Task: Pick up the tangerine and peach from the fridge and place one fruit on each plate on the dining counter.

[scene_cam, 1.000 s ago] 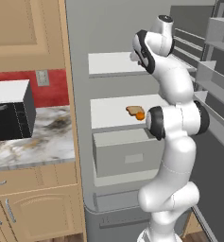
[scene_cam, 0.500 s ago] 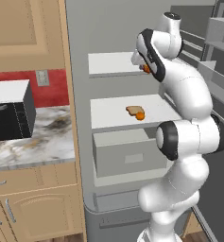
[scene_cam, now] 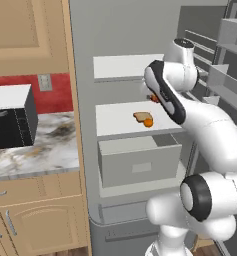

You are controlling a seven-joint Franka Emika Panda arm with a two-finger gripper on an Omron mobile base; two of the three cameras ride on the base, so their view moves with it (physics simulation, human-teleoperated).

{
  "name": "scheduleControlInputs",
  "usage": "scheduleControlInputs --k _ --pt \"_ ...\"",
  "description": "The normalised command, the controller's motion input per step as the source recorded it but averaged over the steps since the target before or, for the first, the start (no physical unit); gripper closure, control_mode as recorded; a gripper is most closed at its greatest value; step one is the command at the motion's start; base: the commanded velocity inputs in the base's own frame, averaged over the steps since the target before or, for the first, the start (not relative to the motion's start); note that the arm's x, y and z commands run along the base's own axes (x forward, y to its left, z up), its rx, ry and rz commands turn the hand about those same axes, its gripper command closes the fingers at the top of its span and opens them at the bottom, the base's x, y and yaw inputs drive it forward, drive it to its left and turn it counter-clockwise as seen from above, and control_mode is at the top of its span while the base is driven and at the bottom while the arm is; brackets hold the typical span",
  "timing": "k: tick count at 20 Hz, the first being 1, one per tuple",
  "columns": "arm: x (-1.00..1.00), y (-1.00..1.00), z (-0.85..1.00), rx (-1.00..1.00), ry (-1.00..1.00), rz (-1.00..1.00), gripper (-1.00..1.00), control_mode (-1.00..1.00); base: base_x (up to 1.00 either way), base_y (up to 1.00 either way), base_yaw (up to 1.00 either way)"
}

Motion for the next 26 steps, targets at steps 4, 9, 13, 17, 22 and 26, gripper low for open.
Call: scheduleControlInputs --k 4,9,13,17,22,26 --pt "-0.95 0.09 -0.30 0.00 0.00 0.00 1.00 -1.00 0.00 0.00 0.00" --pt "-0.67 0.01 -0.21 0.00 0.00 0.00 1.00 -1.00 0.00 0.00 0.00" --pt "-0.54 0.00 -0.18 0.00 0.01 0.00 1.00 -1.00 0.00 0.00 0.00" --pt "-0.49 0.01 -0.02 0.00 0.01 0.00 1.00 -1.00 0.00 0.00 0.00" --pt "-0.40 0.02 0.00 0.00 0.00 0.00 1.00 -1.00 0.00 0.00 0.00" --pt "-0.06 0.02 -0.01 0.00 0.00 0.00 1.00 -1.00 0.00 0.00 0.00"
